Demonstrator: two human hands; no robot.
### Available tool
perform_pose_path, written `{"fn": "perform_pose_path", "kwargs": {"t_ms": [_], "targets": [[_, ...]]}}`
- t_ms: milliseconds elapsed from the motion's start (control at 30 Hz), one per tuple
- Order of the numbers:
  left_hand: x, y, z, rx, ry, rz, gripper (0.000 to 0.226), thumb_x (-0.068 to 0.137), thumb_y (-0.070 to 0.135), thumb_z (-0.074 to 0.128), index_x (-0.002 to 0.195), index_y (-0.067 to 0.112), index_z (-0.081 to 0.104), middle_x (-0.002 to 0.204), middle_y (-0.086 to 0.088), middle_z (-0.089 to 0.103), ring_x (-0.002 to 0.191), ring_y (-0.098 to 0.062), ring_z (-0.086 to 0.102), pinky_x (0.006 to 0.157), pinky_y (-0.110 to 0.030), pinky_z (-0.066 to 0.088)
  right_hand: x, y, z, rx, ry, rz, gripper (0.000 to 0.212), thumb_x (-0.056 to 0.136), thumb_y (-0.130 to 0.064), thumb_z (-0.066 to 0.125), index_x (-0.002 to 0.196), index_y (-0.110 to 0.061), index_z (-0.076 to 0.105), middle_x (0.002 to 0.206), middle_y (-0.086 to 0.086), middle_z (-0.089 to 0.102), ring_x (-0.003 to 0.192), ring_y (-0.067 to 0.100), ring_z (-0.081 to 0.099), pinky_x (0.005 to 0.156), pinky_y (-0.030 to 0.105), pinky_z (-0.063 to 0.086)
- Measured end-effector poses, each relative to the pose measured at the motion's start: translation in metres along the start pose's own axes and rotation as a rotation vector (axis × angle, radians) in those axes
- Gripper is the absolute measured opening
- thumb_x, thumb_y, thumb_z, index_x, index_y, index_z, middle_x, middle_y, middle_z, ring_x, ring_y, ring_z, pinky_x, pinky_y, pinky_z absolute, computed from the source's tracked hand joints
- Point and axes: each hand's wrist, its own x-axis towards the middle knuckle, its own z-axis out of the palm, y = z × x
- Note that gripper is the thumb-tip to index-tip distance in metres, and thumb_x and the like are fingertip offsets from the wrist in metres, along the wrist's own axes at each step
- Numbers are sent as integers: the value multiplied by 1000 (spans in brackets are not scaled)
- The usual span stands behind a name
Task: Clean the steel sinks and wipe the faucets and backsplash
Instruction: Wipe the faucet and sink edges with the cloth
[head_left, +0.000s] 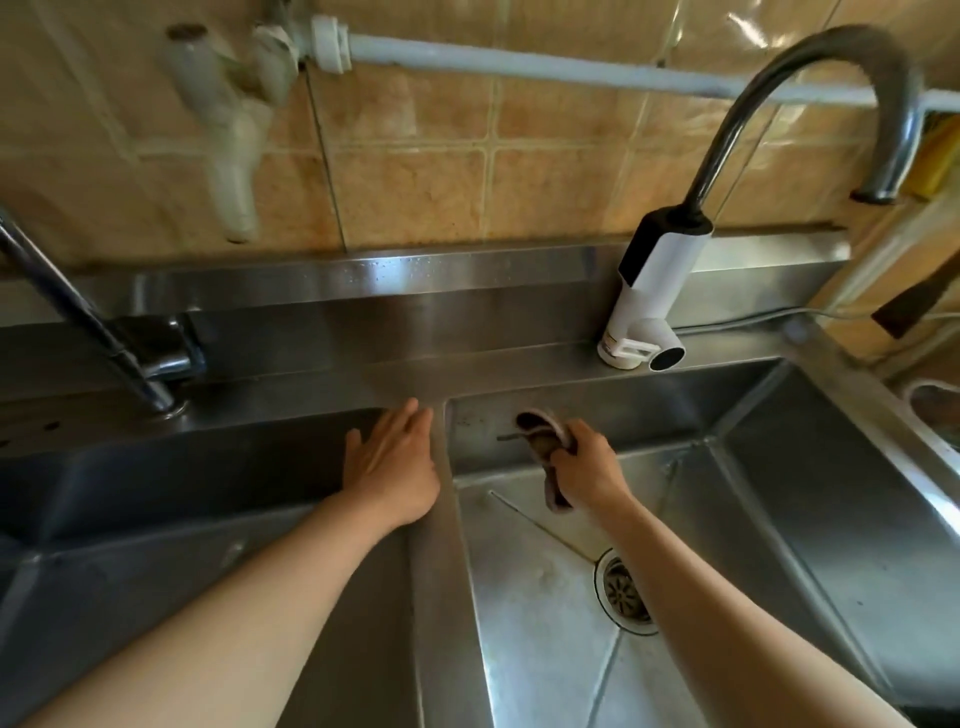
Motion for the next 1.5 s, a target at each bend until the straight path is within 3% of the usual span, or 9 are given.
{"fn": "perform_pose_path", "kwargs": {"t_ms": [433, 600, 733, 867, 967, 1067, 1367, 1433, 1500], "targets": [[-36, 14, 21, 4, 33, -65, 60, 99, 26, 38, 152, 22, 10, 160, 6, 4, 147, -15, 4, 118, -48, 11, -19, 32, 7, 472, -195, 112, 26, 90, 3, 43, 104, -10, 61, 99, 19, 65, 93, 32, 61, 83, 44, 49], [-40, 26, 43, -5, 124, -152, 55, 101, 23, 35, 151, 23, 15, 160, 8, 4, 146, -12, 4, 118, -44, 11, -5, 34, 30, 653, -346, 103, 28, 93, 2, 43, 112, -11, 59, 93, 15, 64, 82, 28, 58, 66, 33, 44], [-39, 30, 52, -36, 208, -170, 54, 102, 20, 33, 152, 23, 13, 160, 9, 4, 146, -9, 1, 117, -33, 4, 9, 10, 46, 767, -428, 49, 36, 92, 5, 41, 111, -19, 58, 100, 8, 62, 90, 21, 57, 81, 32, 45], [-42, 24, 71, -51, 253, -173, 53, 102, 30, 22, 152, 28, 3, 158, 15, -6, 144, -2, -10, 114, -25, -5, 8, -4, 83, 809, -545, 17, 39, 97, -27, 43, 133, -16, 52, 123, 9, 62, 112, 22, 59, 100, 38, 46], [-41, 18, 85, -26, 314, -156, 59, 90, 46, 0, 148, 33, -5, 152, 23, -14, 140, 6, -17, 110, -19, -11, 12, 7, 113, 717, -419, -137, 57, 87, -48, 38, 135, -21, 51, 129, 5, 60, 122, 19, 54, 108, 42, 39], [-38, 16, 93, -27, 357, -150, 56, 90, 44, -2, 145, 34, -6, 149, 26, -16, 138, 10, -19, 108, -14, -14, 22, 27, 144, 669, -304, -220, 57, 90, -54, 35, 131, -18, 52, 130, 10, 58, 124, 26, 51, 107, 49, 38], [-37, 11, 96, -70, 415, -93, 56, 94, 34, 11, 149, 23, 15, 155, 17, 7, 144, 0, 2, 115, -27, 8, 84, 118, 248, 471, -408, 72, 82, 72, -69, 27, 134, -23, 52, 136, 10, 53, 124, 30, 51, 109, 47, 36], [-37, 10, 96, -65, 414, -93, 57, 94, 35, 11, 150, 22, 17, 156, 16, 8, 145, -1, 2, 116, -28, 9, 75, 96, 224, 493, -457, 169, 66, 83, -58, 35, 136, -23, 50, 138, 7, 51, 125, 29, 50, 110, 45, 35], [-37, 9, 96, -62, 410, -107, 59, 93, 37, 10, 150, 24, 16, 156, 18, 6, 144, 2, -1, 115, -25, 5, 58, 73, 191, 626, -494, 209, 39, 97, -28, 43, 133, -15, 54, 128, 7, 58, 115, 25, 55, 105, 38, 41]]}}
